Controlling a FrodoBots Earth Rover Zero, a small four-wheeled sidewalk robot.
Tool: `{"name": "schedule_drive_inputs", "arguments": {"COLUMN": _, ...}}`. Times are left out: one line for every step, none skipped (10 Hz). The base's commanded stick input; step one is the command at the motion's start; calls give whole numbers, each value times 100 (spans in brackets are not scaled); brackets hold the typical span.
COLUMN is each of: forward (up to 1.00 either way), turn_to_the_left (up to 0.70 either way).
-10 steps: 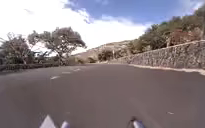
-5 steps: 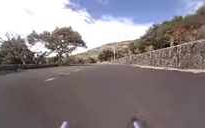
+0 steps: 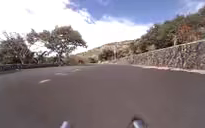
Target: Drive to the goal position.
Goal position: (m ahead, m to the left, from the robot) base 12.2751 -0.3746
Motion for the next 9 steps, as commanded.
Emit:
{"name": "schedule_drive_inputs", "arguments": {"forward": 85, "turn_to_the_left": 0}}
{"name": "schedule_drive_inputs", "arguments": {"forward": 85, "turn_to_the_left": 0}}
{"name": "schedule_drive_inputs", "arguments": {"forward": 85, "turn_to_the_left": 0}}
{"name": "schedule_drive_inputs", "arguments": {"forward": 85, "turn_to_the_left": 0}}
{"name": "schedule_drive_inputs", "arguments": {"forward": 85, "turn_to_the_left": 0}}
{"name": "schedule_drive_inputs", "arguments": {"forward": 85, "turn_to_the_left": 0}}
{"name": "schedule_drive_inputs", "arguments": {"forward": 85, "turn_to_the_left": 0}}
{"name": "schedule_drive_inputs", "arguments": {"forward": 85, "turn_to_the_left": 0}}
{"name": "schedule_drive_inputs", "arguments": {"forward": 85, "turn_to_the_left": 0}}
